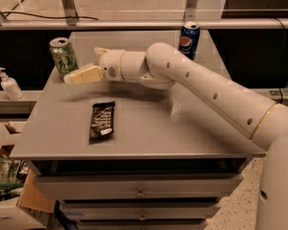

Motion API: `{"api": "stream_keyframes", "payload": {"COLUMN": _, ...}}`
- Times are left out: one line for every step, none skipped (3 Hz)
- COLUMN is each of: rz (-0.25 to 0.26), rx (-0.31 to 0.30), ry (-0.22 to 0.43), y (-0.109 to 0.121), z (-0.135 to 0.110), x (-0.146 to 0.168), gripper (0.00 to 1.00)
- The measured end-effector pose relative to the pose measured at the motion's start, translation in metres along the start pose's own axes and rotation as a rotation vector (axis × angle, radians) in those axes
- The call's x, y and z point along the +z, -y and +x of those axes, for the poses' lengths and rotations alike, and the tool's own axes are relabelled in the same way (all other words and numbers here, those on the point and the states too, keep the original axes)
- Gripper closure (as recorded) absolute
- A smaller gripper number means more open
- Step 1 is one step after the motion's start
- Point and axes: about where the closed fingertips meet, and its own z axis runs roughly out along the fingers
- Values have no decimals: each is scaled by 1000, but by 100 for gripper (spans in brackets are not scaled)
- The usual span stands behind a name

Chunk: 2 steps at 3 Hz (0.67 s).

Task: Knock green can over

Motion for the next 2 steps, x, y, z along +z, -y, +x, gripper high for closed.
{"api": "stream_keyframes", "payload": {"rz": -11, "rx": -11, "ry": 19, "y": 5, "z": -5, "x": 23, "gripper": 0}}
{"api": "stream_keyframes", "payload": {"rz": -24, "rx": -7, "ry": 38, "y": 8, "z": -8, "x": 48, "gripper": 0}}
